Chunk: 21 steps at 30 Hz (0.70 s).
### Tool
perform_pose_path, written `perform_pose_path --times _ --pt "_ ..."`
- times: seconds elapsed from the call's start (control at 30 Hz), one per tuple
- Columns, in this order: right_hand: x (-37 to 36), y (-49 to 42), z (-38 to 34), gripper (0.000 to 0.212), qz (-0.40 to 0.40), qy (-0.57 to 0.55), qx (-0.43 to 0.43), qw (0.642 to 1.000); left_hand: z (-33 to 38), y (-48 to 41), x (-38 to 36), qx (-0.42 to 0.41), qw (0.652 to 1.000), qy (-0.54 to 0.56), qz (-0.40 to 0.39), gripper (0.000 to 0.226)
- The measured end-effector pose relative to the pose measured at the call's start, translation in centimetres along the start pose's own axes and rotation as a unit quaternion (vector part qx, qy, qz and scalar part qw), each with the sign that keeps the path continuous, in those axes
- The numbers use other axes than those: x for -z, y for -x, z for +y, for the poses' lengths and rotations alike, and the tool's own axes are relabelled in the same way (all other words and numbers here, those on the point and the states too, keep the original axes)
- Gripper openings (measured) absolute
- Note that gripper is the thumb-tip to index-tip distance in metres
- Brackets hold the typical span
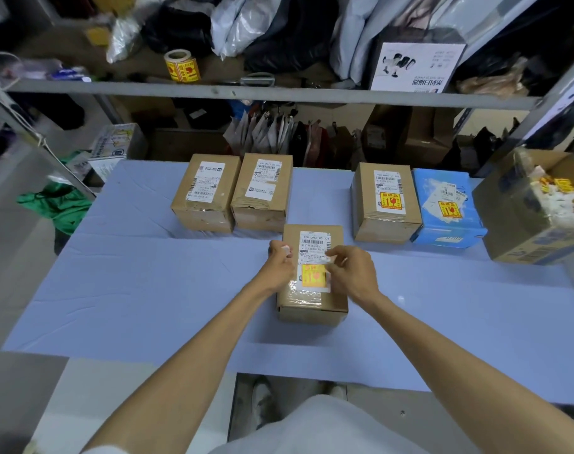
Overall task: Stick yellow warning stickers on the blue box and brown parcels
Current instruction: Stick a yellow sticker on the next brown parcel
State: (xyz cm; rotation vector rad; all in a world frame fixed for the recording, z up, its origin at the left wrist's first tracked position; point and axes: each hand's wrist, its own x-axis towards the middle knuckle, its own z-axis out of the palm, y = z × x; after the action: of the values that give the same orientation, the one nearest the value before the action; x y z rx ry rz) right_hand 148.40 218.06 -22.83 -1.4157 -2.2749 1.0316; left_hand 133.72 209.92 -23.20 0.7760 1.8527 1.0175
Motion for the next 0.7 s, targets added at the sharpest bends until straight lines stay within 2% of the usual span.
perform_pose_path --times 0.17,0.33,0.47,0.6,0.7 --pt "0.4 0.5 -3.5 0.035 0.01 -0.108 0.115 0.987 1.6 0.3 0.0 -0.021 0.996 0.088 -0.018 0.013" --pt "1.1 0.1 -5.0 0.032 0.006 -0.062 0.196 0.979 3.2 0.1 0.2 -0.082 0.996 0.019 -0.033 0.025" --pt "2.4 -0.5 -4.7 0.016 0.032 -0.044 0.207 0.977 4.3 0.0 0.2 -0.087 0.995 0.041 -0.033 0.016" --pt "3.6 -1.1 -4.6 0.011 0.051 -0.064 0.174 0.981 5.1 0.2 0.3 -0.09 0.988 0.123 0.021 0.015" --pt "4.2 -1.4 -4.4 0.006 0.05 -0.095 0.142 0.984 5.6 0.4 0.2 -0.101 0.981 0.163 0.011 0.014"
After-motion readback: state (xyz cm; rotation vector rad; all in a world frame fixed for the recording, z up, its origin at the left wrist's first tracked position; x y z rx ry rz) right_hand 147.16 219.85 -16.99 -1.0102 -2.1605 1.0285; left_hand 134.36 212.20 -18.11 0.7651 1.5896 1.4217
